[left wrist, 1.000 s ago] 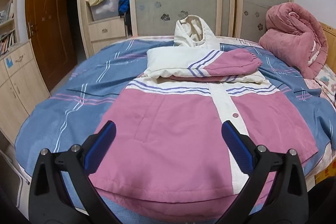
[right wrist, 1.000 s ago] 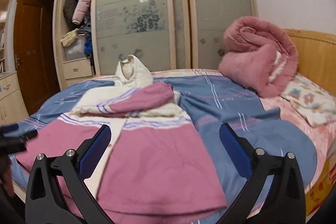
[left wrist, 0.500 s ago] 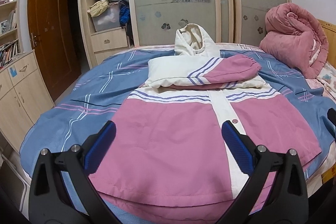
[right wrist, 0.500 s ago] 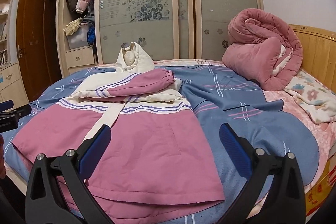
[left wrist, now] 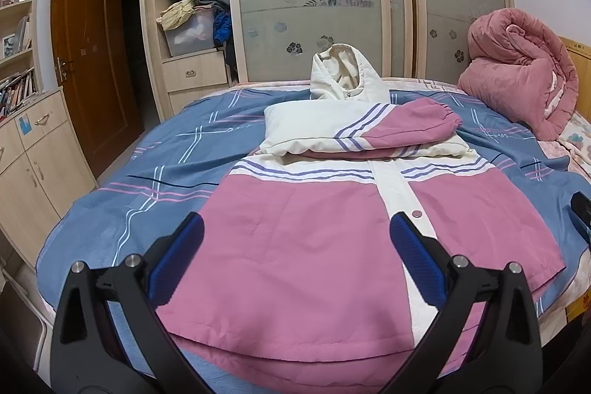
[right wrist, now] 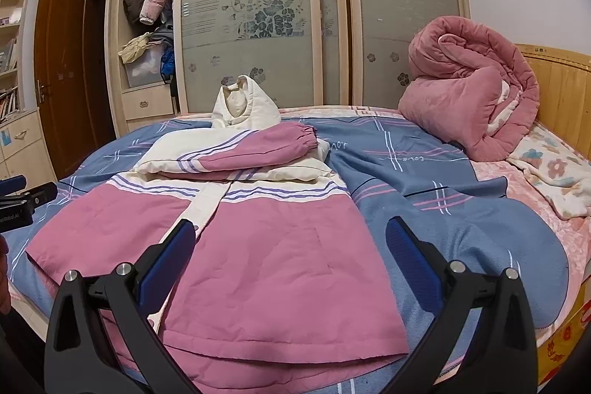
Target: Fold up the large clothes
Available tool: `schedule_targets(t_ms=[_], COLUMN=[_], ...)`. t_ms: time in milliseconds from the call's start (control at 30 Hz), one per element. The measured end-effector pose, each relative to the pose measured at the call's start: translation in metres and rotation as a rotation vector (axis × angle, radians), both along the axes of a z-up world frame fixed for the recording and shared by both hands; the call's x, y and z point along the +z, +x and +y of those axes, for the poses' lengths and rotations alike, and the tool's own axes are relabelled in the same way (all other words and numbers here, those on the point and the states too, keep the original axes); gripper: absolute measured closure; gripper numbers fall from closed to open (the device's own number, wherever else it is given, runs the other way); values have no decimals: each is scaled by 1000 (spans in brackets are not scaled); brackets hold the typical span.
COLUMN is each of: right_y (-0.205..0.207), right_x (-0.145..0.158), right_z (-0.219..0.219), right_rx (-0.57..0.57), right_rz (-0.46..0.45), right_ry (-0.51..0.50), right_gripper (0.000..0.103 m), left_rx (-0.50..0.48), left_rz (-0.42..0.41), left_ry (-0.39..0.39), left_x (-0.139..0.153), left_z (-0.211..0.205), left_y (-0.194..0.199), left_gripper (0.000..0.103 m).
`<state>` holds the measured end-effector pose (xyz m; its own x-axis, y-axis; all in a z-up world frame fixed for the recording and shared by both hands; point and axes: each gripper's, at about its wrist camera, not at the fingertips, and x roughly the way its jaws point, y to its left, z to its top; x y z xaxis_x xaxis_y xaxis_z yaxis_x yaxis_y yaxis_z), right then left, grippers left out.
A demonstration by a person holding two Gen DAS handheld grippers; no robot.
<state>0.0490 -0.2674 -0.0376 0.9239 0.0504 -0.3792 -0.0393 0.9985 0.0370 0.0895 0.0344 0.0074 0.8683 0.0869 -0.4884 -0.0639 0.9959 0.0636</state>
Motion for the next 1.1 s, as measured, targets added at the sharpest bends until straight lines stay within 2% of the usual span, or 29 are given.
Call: schedule_targets(t_ms=[1100], right_y=[-1], right_x=[-1], right_z=[5], right_rx=[9], right_rz=[-10], right_ry=[-8], right_gripper=[1], left_rx=[-1], left_rz=[5], left_ry=[0], left_x=[-1], left_z=[9], left_y=[-2], left_gripper=[2])
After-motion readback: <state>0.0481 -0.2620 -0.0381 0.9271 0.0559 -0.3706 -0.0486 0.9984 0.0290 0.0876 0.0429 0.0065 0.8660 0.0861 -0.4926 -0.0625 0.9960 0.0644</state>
